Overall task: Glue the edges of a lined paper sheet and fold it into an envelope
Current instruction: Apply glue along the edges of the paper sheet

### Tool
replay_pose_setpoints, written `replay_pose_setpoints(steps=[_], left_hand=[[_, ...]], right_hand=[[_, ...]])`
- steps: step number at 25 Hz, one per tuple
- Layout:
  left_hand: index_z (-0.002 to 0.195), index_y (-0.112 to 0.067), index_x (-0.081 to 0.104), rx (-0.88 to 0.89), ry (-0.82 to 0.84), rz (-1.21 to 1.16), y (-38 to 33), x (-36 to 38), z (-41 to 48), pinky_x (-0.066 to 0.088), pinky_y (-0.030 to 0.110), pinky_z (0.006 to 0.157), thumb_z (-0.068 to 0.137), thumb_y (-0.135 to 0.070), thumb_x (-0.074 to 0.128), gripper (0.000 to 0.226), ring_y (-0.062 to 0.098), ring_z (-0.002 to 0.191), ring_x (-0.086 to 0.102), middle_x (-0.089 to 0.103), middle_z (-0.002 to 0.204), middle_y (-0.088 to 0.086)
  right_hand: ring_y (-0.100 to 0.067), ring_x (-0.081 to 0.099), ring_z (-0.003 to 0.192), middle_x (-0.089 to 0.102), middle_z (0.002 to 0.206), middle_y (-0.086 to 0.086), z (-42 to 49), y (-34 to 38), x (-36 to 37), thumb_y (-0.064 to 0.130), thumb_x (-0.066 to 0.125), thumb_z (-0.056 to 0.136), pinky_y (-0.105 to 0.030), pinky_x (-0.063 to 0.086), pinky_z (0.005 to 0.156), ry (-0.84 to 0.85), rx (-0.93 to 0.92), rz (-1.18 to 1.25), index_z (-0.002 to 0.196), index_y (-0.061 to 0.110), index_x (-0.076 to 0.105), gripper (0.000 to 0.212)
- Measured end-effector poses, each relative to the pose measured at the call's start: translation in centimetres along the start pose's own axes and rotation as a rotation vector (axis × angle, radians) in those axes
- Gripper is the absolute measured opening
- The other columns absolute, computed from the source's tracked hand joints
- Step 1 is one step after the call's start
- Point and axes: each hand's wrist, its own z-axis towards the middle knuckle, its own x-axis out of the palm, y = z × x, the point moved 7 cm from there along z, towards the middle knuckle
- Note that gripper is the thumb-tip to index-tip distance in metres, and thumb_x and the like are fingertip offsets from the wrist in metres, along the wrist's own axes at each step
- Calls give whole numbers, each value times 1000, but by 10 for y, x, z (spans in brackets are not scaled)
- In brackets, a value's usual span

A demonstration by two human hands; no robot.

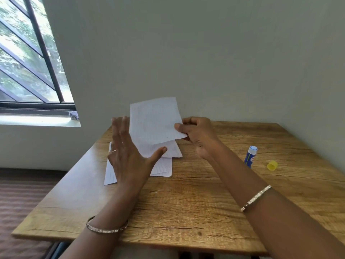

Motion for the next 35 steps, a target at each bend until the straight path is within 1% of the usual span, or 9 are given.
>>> replay_pose_setpoints(steps=[4, 8, 13, 17, 20, 24, 30, 32, 35], left_hand=[[158, -22, 14, -52, 127, -23, 2, 12, -4, 31, 60, 109, 74, -53, 81, 112, 28, 147, 30, 16, 167, 3], [141, -15, 46, 99, 18, -135, -14, 4, -9, 41, 50, 98, 84, -4, 70, 62, 29, 123, 57, 52, 141, 11], [122, -15, 61, 133, 2, -303, -33, -4, -19, 55, 51, 84, 100, -14, 56, 23, 21, 105, 63, 61, 125, 5], [116, -21, 68, 255, 197, -252, -63, 6, -42, 45, 44, 91, 94, -33, 60, 26, 19, 114, 59, 65, 124, -1], [121, -35, 67, 366, 455, -63, -89, 25, -71, 30, 41, 97, 88, -64, 46, 48, 14, 126, 51, 64, 131, -12], [136, -44, 55, 496, 747, 162, -112, 56, -105, 21, 48, 110, 82, -83, 29, 71, 11, 137, 42, 55, 144, -16], [140, -47, 49, 499, 816, 266, -114, 70, -101, 18, 47, 112, 80, -87, 37, 73, 13, 137, 39, 48, 148, -17], [138, -48, 50, 487, 831, 258, -114, 73, -100, 17, 48, 112, 79, -87, 40, 72, 14, 137, 37, 48, 147, -17], [135, -47, 52, 478, 846, 208, -112, 75, -98, 16, 49, 113, 73, -89, 40, 76, 14, 136, 36, 50, 142, -17]], right_hand=[[-16, 76, 89, 81, 92, -2, -25, 16, -55, 8, 79, 87, -24, 62, 70, 4, -23, 31, 96, 10, 74, 10], [-20, 77, 97, 82, 100, -3, -69, 2, -114, 9, 76, 88, -24, 62, 71, 64, 64, 16, 97, 10, 80, 11], [-21, 75, 100, 78, 112, -11, -116, -29, -153, 16, 76, 85, -31, 58, 84, 339, 249, -211, 106, 6, 80, 23], [-26, 73, 107, 77, 118, -14, -126, -40, -172, 14, 77, 85, -36, 57, 93, 455, 359, -329, 113, 5, 78, 29], [-21, 76, 101, 80, 109, -8, -119, -39, -190, 9, 80, 85, -26, 59, 80, 377, 321, -476, 103, 13, 83, 19], [-20, 75, 93, 82, 93, -7, -112, -38, -206, 9, 90, 72, -35, 57, 84, 203, 302, -614, 99, 13, 80, 29], [-5, 71, 69, 80, 76, 1, -109, -32, -221, 9, 88, 75, -20, 51, 59, 29, 143, -636, 85, 18, 83, 15], [-7, 71, 65, 80, 78, -4, -106, -28, -233, 4, 80, 84, -18, 53, 54, -87, 132, -574, 90, 13, 82, 11], [-10, 72, 67, 79, 88, -10, -98, -21, -232, 5, 77, 88, -22, 60, 61, -178, 64, -453, 105, 9, 77, 18]])
